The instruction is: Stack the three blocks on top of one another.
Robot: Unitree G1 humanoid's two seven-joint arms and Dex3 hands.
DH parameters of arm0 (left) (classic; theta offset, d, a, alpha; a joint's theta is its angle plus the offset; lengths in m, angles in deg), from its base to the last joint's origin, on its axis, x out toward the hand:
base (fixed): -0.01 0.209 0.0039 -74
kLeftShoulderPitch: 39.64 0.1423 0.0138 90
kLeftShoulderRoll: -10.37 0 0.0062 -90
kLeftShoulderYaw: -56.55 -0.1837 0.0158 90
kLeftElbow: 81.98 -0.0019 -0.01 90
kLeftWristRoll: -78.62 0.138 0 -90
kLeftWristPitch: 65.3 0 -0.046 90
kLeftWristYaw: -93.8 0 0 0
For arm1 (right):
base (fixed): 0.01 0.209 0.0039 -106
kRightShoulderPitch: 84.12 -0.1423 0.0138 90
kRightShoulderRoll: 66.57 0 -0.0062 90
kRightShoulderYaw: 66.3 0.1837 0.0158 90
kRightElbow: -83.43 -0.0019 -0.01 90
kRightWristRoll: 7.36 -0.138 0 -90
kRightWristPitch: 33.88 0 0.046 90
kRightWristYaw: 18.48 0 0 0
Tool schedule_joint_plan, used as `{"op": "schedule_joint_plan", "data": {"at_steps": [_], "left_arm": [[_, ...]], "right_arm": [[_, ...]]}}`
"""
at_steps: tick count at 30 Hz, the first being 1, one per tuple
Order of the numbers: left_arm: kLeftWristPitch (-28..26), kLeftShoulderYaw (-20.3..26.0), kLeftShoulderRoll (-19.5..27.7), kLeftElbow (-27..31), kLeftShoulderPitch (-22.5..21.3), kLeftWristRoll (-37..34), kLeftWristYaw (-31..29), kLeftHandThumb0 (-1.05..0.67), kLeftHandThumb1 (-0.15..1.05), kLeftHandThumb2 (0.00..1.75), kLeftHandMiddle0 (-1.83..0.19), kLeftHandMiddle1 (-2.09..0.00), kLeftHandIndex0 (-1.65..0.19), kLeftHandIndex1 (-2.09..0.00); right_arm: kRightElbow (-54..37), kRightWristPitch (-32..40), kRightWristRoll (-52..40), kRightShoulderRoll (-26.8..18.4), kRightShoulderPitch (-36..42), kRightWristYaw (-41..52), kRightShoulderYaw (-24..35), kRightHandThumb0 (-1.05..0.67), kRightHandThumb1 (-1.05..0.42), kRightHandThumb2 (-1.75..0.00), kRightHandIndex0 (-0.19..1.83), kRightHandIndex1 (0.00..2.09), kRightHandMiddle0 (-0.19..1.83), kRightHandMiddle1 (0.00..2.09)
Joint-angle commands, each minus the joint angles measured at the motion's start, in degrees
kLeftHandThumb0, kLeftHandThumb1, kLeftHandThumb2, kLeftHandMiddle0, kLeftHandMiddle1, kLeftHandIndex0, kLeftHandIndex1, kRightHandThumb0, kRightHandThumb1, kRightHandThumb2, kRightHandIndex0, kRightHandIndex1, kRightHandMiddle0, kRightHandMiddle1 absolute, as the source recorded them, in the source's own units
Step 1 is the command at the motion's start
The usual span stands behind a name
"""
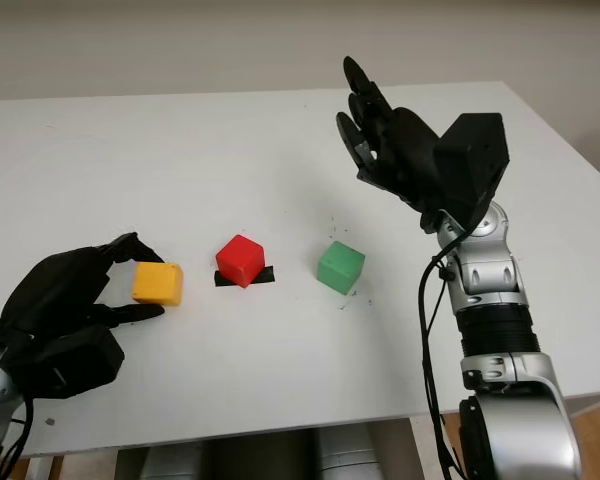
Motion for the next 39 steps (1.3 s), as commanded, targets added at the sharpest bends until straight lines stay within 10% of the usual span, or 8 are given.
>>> {"op": "schedule_joint_plan", "data": {"at_steps": [1, 29, 39], "left_arm": [[-1.07, 1.87, -0.93, 1.35, -0.27, -3.19, -1.38, -0.36, 1.02, 0.05, -0.28, -0.03, -0.26, -1.59], [-4.99, 6.67, -2.48, 5.27, -5.97, -20.42, -7.8, -0.39, 1.03, 0.06, -0.3, -0.06, -0.24, -1.69], [-7.65, 4.54, -9.65, 2.54, -13.06, -23.18, -4.46, -0.38, 1.03, 0.06, -0.3, -0.06, -0.25, -1.73]], "right_arm": [[-1.82, 1.52, -0.54, 0.16, -0.7, -0.73, 0.59, -0.66, -1.05, -0.53, -0.19, 0.0, -0.19, 0.01], [-4.0, 4.26, 0.1, 0.61, 0.38, -2.63, -0.3, -0.65, -1.05, -0.4, -0.19, 0.0, -0.19, 0.03], [-4.79, 5.35, -0.55, 1.37, 1.1, -2.35, -0.27, -0.63, -1.05, -0.41, -0.19, 0.0, -0.19, 0.02]]}}
